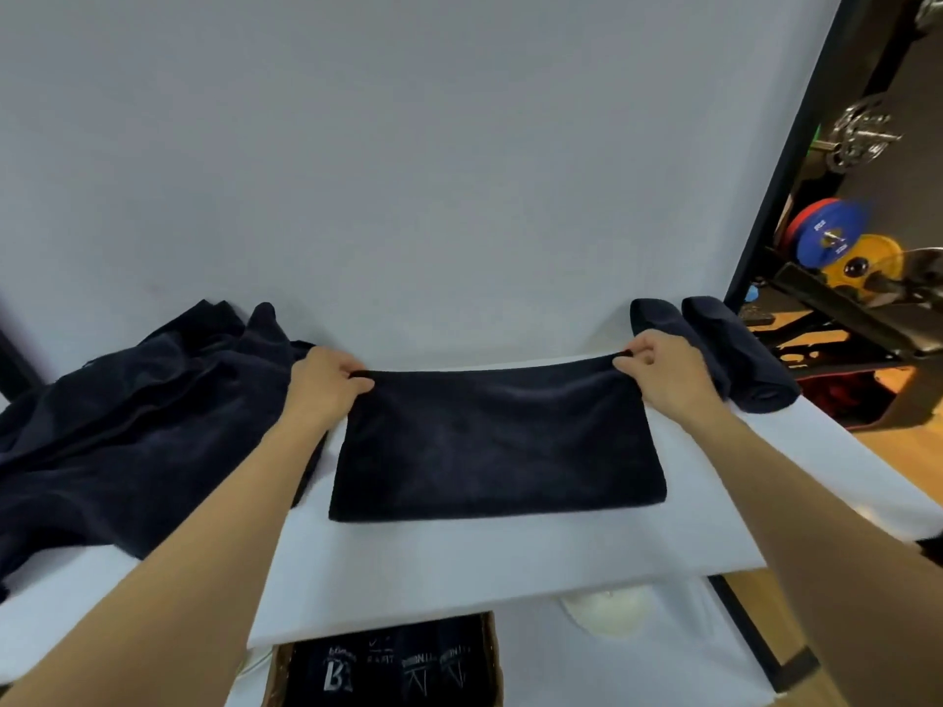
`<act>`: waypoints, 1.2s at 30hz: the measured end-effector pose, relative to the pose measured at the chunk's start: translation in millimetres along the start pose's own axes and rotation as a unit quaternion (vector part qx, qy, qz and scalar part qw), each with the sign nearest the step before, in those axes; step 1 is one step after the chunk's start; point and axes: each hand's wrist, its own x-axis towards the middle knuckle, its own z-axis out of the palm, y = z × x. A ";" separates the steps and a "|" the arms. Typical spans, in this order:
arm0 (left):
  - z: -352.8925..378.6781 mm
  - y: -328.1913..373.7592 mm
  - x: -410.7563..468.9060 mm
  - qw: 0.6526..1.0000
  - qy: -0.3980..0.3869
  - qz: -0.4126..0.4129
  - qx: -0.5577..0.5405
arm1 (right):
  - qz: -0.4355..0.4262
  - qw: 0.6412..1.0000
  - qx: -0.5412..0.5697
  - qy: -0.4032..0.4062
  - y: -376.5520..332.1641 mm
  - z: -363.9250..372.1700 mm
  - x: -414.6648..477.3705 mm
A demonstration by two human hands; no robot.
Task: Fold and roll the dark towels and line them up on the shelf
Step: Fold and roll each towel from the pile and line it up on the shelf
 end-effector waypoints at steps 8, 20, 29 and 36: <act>65.6 2.5 18.2 0.975 0.070 0.054 0.205 | -0.144 0.962 -0.228 0.038 5.0 72.2 11.0; 49.7 -40.8 -29.6 0.931 -0.103 0.076 0.343 | -0.135 0.917 -0.322 -0.194 23.4 86.5 17.2; 25.6 -28.3 -42.2 0.879 -0.038 0.363 0.308 | 0.033 0.960 -0.104 -0.256 7.3 28.5 8.8; 46.4 7.1 -75.3 0.950 -0.062 0.285 0.114 | 0.110 0.943 0.038 -0.312 -8.8 23.9 -111.6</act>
